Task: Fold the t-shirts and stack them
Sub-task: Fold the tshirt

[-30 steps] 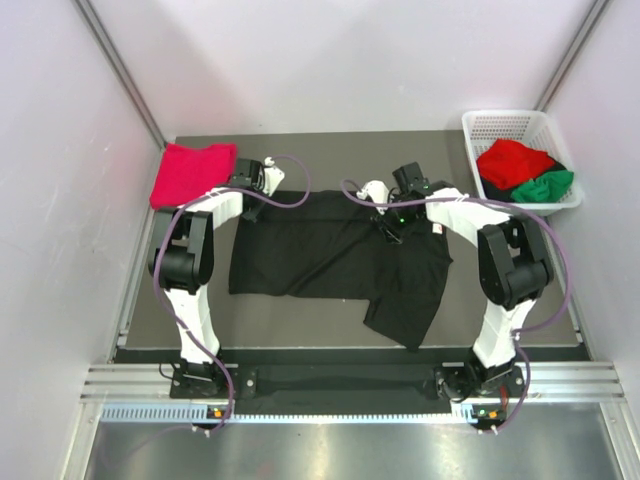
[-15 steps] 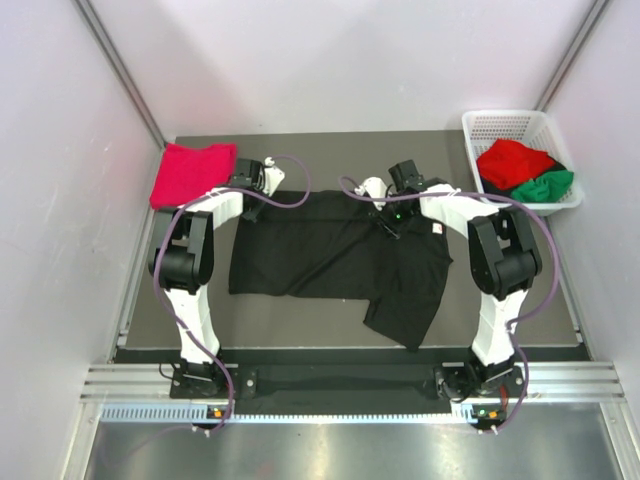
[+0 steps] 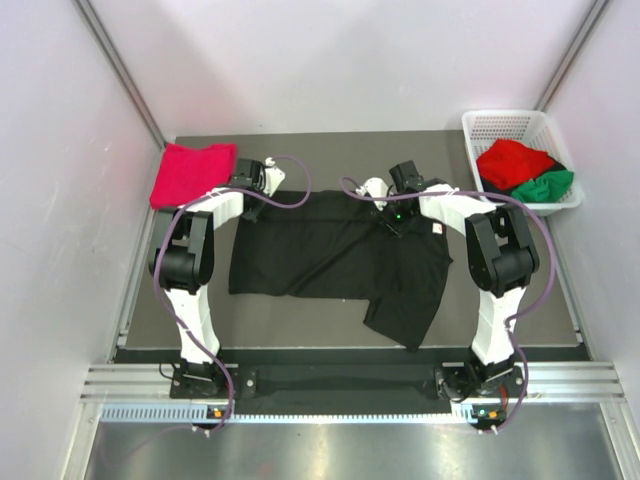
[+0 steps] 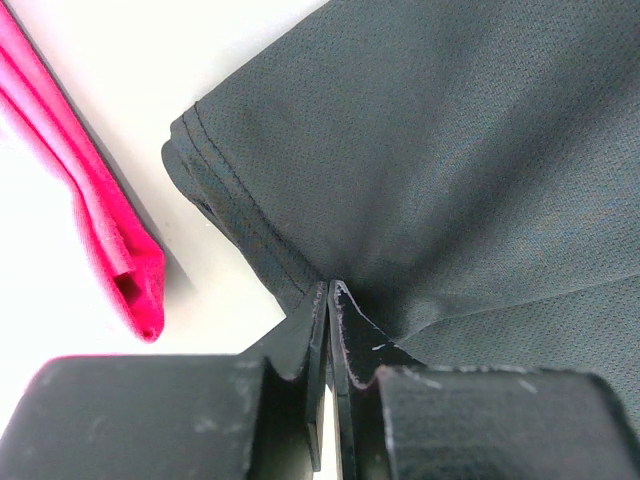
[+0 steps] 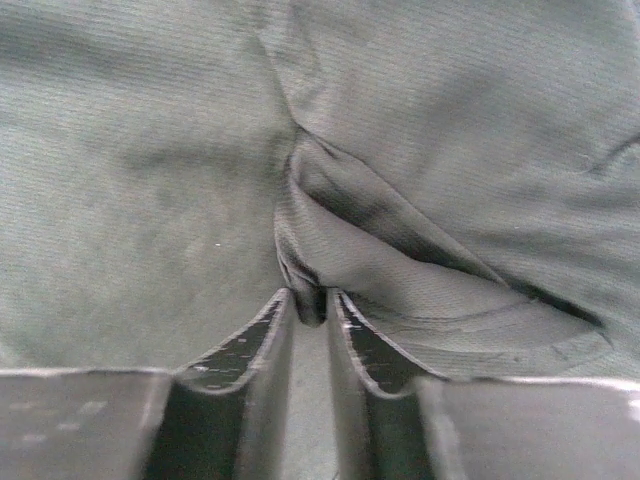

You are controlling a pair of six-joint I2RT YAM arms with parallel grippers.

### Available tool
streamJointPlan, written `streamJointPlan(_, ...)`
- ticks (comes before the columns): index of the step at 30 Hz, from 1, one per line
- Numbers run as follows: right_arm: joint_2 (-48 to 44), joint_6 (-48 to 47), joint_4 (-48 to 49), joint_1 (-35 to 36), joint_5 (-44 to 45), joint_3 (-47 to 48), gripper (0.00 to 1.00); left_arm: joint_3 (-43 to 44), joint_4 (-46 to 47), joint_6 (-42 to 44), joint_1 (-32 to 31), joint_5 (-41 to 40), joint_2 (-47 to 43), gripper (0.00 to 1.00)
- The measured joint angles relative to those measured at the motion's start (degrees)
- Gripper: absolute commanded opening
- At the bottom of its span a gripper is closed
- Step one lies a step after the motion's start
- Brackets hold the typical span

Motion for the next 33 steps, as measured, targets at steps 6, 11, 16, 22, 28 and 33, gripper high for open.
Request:
streamJointPlan(6,0.0,0.4,0.8,0.0,1.8,0.0,0.07,0.0,0.0,0.0,0.0,0.0,0.0,0.08)
streamJointPlan(11,-1.1,0.4,0.2,0.3,2.7,0.0,0.04,0.0,0.0,0.2,0.0,0.0,0.0,0.08)
streamJointPlan(16,-5.1,1.0,-1.8,1.6,3.0,0.0,0.05,0.0,0.0,0.3,0.0,-0.1,0.0,0.07)
streamJointPlan(22,-9.5,3.0,-3.3,6.6,3.2,0.0,0.05,0.0,0.0,0.5,-0.1,-0.2,0.0,0.07)
streamJointPlan(28,-11.2,5.1,-3.3,9.9,3.6,-2.6,0.11,-0.1,0.1,0.7,-0.1,-0.2,0.0,0.07)
streamJointPlan(33,-12.7,6.4,-4.8,10.3,4.8,-5.9,0.26,-0.2,0.3,0.8,-0.1,-0.2,0.0,0.07)
